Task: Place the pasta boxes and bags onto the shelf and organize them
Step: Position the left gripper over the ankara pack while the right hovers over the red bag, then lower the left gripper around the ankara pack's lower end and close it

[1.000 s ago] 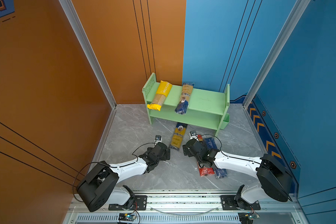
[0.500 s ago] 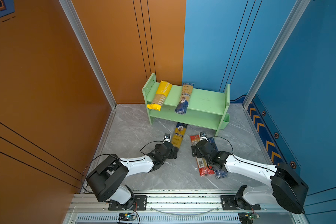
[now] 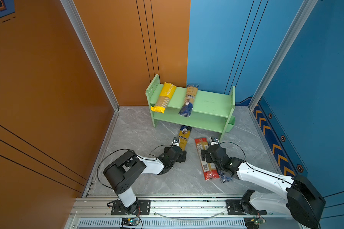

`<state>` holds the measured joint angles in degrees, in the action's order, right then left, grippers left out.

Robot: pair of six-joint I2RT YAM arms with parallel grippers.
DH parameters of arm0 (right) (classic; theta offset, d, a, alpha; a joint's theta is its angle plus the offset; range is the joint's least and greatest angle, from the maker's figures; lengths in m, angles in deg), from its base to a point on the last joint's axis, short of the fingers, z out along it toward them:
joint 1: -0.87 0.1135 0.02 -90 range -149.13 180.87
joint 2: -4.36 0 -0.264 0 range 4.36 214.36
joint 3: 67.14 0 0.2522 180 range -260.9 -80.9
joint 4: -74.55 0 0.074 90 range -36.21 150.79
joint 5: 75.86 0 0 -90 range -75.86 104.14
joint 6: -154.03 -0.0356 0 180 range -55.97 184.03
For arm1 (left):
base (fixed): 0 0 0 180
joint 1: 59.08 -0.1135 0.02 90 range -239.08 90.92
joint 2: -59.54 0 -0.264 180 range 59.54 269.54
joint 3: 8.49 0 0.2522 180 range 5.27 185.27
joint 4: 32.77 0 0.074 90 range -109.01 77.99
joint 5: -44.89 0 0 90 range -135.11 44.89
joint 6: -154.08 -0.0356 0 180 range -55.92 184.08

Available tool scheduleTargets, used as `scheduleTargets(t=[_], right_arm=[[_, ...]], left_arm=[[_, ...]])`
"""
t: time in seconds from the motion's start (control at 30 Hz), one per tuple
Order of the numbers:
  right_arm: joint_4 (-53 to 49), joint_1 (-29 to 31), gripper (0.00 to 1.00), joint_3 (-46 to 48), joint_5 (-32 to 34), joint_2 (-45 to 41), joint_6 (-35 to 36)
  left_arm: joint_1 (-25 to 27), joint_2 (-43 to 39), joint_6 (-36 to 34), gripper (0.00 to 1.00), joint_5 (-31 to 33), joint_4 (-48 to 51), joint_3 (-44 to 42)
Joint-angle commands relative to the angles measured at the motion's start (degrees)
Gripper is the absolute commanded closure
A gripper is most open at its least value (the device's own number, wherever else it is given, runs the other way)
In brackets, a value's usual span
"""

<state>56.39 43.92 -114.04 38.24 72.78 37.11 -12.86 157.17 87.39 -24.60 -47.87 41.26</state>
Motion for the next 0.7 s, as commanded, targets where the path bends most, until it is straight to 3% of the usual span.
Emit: scheduleTargets(t=[0.0,0.67], right_arm=[[-0.7,-0.7,0.0,1.2,-0.5,-1.5,-1.0],[-0.3,-2.2,0.0,3.5,-1.1,-3.8,-2.0]], left_arm=[[0.7,2.1,-0.9,0.02,0.0,-3.9,1.3],[0.7,10.1,-1.6,0.02,1.1,-14.6,1.6]])
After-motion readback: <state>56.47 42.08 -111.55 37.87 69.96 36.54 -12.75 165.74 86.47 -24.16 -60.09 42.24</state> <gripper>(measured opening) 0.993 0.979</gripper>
